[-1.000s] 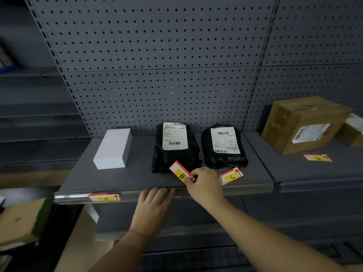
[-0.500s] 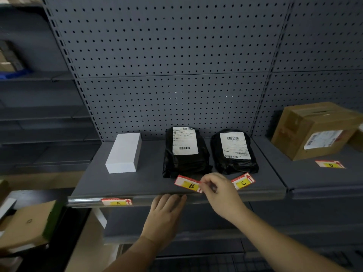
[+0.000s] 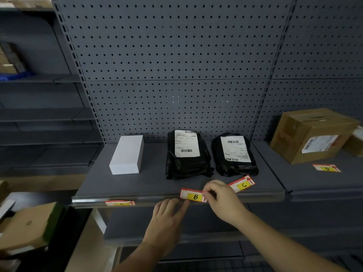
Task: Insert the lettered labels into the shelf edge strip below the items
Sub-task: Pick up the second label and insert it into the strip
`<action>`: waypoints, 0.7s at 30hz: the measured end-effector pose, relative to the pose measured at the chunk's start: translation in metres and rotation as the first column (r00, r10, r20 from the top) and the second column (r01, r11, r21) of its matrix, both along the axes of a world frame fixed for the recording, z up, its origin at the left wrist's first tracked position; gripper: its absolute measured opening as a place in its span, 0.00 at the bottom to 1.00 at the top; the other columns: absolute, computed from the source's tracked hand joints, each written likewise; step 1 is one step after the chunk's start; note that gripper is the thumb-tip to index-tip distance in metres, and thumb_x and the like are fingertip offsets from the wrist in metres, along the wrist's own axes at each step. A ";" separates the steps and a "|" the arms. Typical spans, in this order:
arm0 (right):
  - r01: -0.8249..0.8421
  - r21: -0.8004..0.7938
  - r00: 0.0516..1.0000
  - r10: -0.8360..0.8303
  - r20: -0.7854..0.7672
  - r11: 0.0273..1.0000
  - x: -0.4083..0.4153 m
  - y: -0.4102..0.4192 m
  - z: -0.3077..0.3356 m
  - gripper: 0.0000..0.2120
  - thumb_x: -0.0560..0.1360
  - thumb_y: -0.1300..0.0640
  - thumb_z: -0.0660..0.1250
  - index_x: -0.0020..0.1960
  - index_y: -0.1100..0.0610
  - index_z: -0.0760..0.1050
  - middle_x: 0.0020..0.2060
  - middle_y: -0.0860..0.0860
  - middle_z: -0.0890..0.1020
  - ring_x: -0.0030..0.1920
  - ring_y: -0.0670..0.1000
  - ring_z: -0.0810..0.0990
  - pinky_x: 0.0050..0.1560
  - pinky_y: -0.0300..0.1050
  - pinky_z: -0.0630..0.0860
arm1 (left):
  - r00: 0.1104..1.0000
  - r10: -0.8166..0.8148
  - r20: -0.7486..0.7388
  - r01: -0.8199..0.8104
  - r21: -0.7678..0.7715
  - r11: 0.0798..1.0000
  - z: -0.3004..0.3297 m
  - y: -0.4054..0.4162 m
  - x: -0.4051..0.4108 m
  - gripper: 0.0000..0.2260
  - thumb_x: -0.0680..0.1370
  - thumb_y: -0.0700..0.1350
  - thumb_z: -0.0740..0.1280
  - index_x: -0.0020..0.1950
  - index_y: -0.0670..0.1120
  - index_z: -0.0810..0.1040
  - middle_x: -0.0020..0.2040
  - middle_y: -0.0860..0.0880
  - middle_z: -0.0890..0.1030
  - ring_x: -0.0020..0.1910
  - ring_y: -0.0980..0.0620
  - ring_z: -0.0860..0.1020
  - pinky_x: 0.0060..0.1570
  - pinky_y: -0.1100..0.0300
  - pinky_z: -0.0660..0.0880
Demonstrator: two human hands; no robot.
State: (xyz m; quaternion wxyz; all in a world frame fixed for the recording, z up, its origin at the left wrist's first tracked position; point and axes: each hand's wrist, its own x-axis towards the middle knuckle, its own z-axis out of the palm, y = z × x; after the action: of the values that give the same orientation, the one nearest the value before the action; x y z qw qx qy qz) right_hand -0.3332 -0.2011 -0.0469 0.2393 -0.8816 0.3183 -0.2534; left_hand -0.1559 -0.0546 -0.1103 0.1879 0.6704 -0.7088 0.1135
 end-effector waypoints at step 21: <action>-0.146 -0.148 0.965 0.108 -0.239 0.978 0.002 -0.010 0.007 0.06 0.79 0.55 0.64 0.45 0.51 0.78 0.50 0.43 0.75 0.53 0.45 0.72 0.54 0.48 0.73 | 0.999 0.005 -0.045 -0.004 0.029 1.000 0.005 -0.001 0.000 0.28 0.70 0.45 0.67 0.71 0.51 0.70 0.60 0.47 0.71 0.57 0.45 0.72 0.58 0.47 0.72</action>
State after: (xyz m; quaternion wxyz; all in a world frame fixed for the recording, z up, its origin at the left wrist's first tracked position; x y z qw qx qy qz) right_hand -0.3313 -0.2111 -0.0400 0.1432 -0.9403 0.2648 -0.1591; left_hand -0.1555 -0.0553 -0.1050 0.1938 0.6771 -0.7044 0.0882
